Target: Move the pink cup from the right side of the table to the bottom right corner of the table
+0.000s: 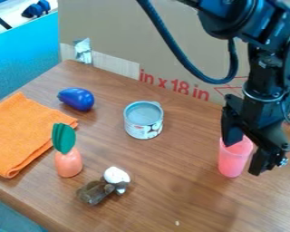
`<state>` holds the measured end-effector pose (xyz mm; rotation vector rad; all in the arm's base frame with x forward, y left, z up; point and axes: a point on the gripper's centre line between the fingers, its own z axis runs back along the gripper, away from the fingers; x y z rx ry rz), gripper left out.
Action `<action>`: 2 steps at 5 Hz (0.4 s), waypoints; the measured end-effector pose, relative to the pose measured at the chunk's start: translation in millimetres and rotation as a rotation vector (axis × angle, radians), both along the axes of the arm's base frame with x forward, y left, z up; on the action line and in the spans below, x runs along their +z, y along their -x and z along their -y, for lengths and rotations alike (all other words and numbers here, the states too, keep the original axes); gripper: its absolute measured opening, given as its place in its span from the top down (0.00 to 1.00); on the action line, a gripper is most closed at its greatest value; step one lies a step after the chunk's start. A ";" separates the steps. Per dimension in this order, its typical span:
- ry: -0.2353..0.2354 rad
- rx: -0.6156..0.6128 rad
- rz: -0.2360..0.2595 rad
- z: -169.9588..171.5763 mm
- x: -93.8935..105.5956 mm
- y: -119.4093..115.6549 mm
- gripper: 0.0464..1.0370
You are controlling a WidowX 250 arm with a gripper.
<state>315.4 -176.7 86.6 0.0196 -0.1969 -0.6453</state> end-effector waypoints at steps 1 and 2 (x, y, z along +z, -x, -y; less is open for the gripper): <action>-0.001 0.010 0.009 1.6 0.5 -2.8 0.04; -0.020 0.020 -0.003 2.1 -5.9 -6.2 0.04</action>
